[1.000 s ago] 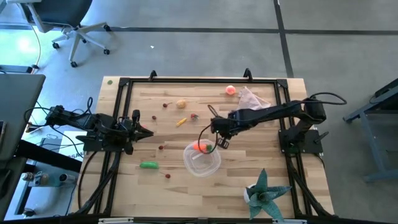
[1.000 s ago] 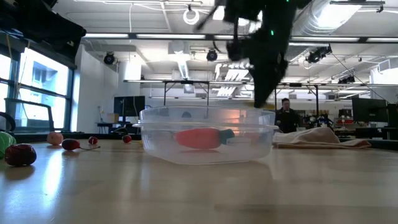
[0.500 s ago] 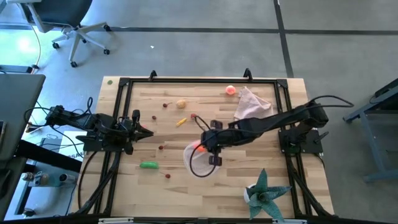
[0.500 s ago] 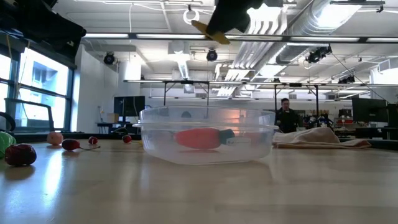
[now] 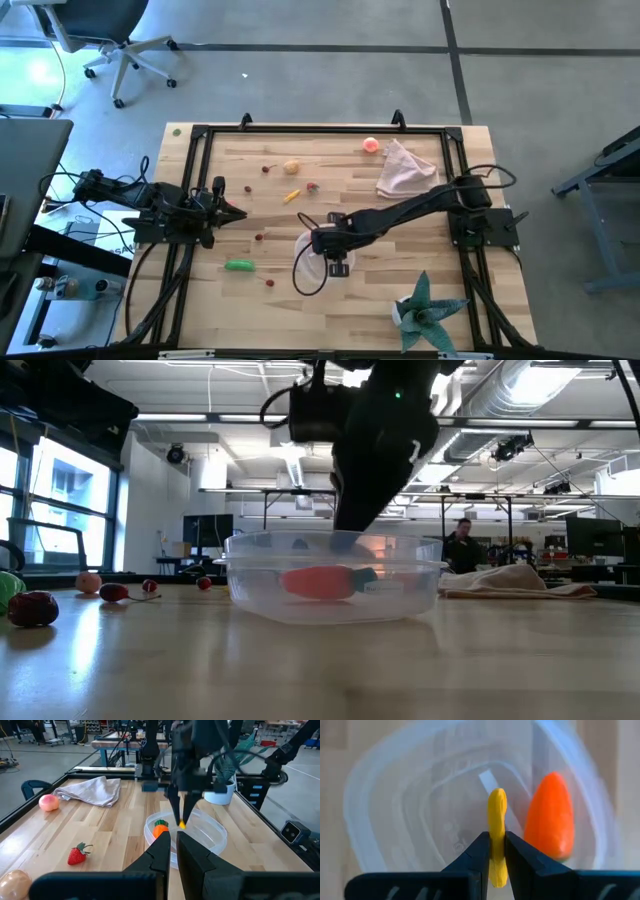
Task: Pick and placing Produce into tupperware
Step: Put the corn into the transparent bin
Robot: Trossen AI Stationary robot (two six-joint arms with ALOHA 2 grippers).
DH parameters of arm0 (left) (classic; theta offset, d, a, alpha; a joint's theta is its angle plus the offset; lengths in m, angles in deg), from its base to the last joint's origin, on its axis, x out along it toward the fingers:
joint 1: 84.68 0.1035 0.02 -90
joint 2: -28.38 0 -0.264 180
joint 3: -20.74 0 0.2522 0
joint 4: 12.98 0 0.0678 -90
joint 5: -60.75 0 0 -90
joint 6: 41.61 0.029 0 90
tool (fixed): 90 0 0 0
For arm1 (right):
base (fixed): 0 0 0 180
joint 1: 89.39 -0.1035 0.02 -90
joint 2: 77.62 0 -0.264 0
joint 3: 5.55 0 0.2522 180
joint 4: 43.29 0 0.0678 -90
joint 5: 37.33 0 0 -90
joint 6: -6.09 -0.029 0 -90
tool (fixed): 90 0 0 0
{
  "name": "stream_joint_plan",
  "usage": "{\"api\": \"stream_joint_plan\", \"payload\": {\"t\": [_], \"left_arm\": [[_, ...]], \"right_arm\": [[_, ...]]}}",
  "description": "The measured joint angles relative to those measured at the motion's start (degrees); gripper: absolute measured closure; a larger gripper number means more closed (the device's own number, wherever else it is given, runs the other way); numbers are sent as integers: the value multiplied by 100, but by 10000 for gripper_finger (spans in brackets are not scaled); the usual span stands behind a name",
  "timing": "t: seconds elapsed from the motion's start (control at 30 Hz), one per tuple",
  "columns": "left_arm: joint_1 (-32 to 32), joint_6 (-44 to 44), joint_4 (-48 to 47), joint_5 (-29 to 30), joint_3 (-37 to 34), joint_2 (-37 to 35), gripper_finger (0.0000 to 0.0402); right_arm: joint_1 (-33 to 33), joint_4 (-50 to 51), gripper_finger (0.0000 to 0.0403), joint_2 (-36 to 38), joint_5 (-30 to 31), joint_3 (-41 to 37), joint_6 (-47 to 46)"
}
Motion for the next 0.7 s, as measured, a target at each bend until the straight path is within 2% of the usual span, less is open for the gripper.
{"api": "stream_joint_plan", "payload": {"t": [0.4, 0.7], "left_arm": [[2, 0, 0, 1, 0, -2, 380], [0, 0, 0, -1, 0, -2, 380]], "right_arm": [[-2, -83, 359, -342, -155, 6, 41], [0, -116, 359, -336, -205, 7, 20]]}}
